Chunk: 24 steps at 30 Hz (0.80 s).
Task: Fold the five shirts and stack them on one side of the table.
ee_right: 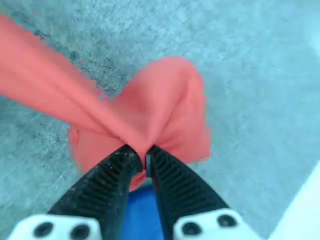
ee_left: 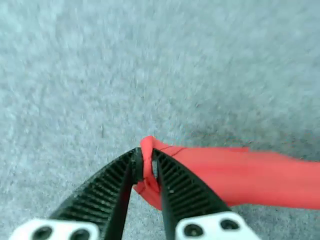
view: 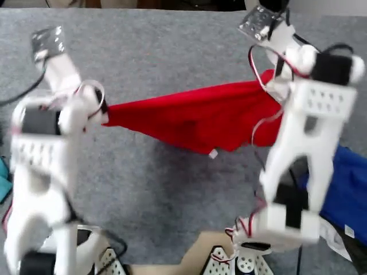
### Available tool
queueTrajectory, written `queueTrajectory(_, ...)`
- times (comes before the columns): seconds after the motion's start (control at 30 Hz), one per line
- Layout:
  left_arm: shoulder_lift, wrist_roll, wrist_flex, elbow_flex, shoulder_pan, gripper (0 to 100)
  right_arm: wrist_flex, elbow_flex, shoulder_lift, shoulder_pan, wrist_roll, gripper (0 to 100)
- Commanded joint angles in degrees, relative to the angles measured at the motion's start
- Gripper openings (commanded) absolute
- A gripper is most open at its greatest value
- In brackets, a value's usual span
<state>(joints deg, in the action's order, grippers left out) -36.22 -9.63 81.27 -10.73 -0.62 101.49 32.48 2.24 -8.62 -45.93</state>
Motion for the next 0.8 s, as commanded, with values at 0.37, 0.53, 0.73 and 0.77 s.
queueTrajectory(0.37,-35.2,5.2,-2.5,-5.0,-1.8,2,0.7,-24.7,51.4,10.0,5.1,0.5)
queueTrajectory(0.53,-42.6,8.4,-2.5,-7.6,-1.6,2,-0.1,-25.1,50.3,10.3,5.8,0.5)
queueTrajectory(0.73,-43.0,8.4,-9.7,-22.7,-1.7,2,-8.2,-29.0,38.5,11.6,5.4,0.5)
queueTrajectory(0.77,-43.0,8.4,-12.3,-25.8,-1.7,2,-10.7,-30.3,36.2,11.6,5.3,0.5)
